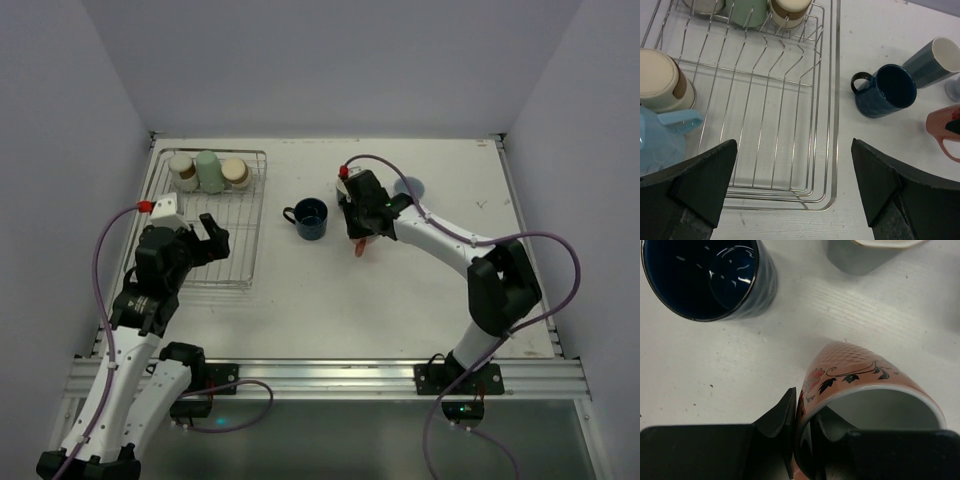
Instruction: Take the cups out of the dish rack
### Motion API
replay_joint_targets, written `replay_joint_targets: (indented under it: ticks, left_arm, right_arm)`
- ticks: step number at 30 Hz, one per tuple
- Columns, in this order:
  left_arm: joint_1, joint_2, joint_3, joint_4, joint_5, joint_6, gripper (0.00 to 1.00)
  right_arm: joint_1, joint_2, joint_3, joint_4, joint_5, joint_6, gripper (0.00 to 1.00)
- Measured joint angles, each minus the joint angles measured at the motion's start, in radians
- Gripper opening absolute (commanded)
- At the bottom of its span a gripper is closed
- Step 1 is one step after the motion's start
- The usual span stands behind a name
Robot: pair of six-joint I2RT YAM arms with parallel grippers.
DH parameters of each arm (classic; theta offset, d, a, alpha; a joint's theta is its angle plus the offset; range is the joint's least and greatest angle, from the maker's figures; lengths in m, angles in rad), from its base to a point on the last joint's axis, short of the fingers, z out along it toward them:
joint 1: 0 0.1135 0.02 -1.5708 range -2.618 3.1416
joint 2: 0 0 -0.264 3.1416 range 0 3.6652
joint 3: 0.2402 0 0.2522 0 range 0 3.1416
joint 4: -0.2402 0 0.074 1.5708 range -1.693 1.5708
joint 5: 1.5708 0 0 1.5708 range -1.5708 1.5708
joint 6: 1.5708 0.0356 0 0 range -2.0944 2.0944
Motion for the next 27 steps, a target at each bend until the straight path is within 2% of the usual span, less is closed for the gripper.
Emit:
replay_joint_targets:
  ticks: [6,11,12,13,14,16,18,19,20,23,27]
  left_arm:
    - [0.0,0.02,-0.025,-0.008,-0.035,-0.003,1.0]
    - [0.0,0.022,-0.025,-0.021,-0.116,-0.03,1.0]
    - [0.0,0.023,-0.025,-0.024,-0.13,-0.04,1.0]
    - [0.0,0.023,-0.025,-0.026,-0.144,-0.055,1.0]
    - [0.0,0.024,-0.025,-0.029,-0.154,-0.064,1.0]
    - [0.0,0.026,-0.025,-0.032,-0.185,-0.088,1.0]
    - [0.0,0.033,-0.021,-0.041,-0.22,-0.11,1.0]
    - [0.0,0.037,-0.017,-0.047,-0.241,-0.119,1.0]
    - [0.001,0.041,-0.014,-0.055,-0.263,-0.132,1.0]
    - [0.01,0.045,-0.008,-0.076,-0.332,-0.158,1.0]
    - [0.051,0.071,0.002,-0.088,-0.405,-0.171,1.0]
  right_arm:
    - [0.035,0.125,0.1,0.009,0.033,-0.023,0.0]
    - [0.051,0.186,0.121,0.009,0.05,-0.027,0.09]
    - [0.051,0.194,0.122,0.009,0.052,-0.029,0.14]
    - [0.051,0.196,0.125,0.009,0.052,-0.029,0.25]
    - [0.052,0.196,0.126,0.009,0.055,-0.028,0.3]
    - [0.052,0.196,0.134,0.01,0.06,-0.032,0.41]
    - [0.053,0.195,0.14,0.021,0.06,-0.04,0.47]
    - [0.053,0.194,0.14,0.025,0.059,-0.042,0.54]
    - [0.053,0.191,0.14,0.025,0.058,-0.042,0.65]
    - [0.053,0.176,0.139,0.026,0.047,-0.043,0.82]
    - [0.053,0.113,0.109,0.041,0.014,-0.043,0.89]
